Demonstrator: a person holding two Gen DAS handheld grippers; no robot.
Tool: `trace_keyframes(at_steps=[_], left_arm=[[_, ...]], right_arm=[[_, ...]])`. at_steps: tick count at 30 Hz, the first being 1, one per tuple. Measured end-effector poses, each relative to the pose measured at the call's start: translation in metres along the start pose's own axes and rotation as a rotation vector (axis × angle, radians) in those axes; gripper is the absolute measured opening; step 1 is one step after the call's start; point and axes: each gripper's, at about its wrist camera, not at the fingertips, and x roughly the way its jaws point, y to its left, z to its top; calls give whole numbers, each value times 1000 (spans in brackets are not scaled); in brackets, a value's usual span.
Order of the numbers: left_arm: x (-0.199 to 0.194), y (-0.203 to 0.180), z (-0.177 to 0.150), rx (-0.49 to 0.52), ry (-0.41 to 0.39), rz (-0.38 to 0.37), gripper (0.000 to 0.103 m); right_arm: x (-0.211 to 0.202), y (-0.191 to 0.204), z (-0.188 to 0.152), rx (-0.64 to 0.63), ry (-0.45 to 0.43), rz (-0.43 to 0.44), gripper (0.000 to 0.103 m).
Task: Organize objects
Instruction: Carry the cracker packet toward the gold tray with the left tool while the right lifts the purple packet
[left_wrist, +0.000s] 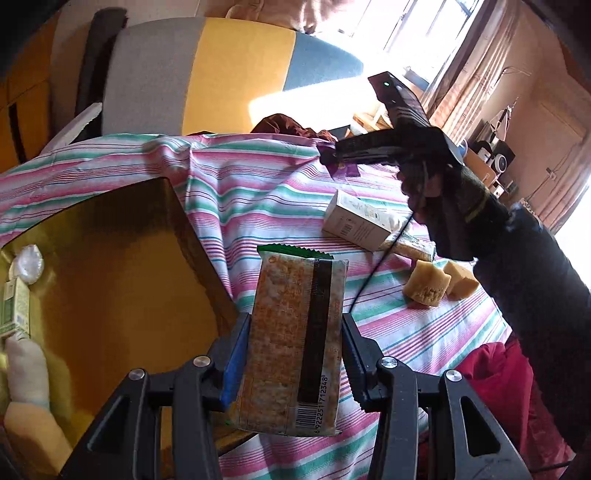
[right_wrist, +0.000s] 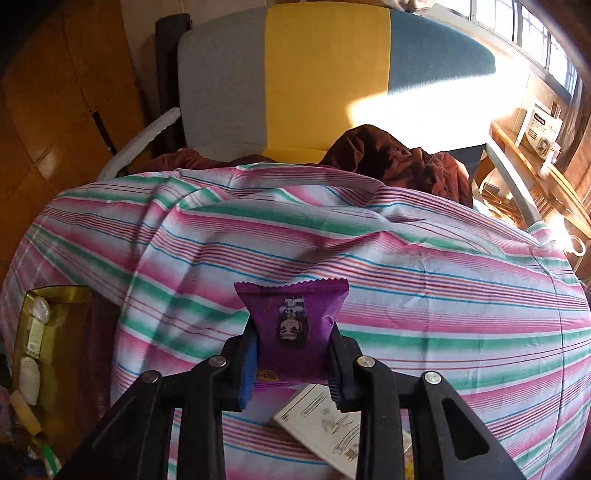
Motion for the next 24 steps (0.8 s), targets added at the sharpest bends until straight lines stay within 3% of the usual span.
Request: trace_keyframes(at_steps=[6,13,16,24], left_arm=[[-37,42,-7,-83,-71,109,47],[-77,95,-29,-166,-141,334,47],[-91,107,-38,-178,-167,423,47],[-106,113,-50,-190,-197,509,47]], right_arm=[[-6,43,-71,-42,105,98,31],[6,59,-153,-13,208,83,31],[3,59,-161,-2,177,73,31],[1,53,-166,17,143,102,31]])
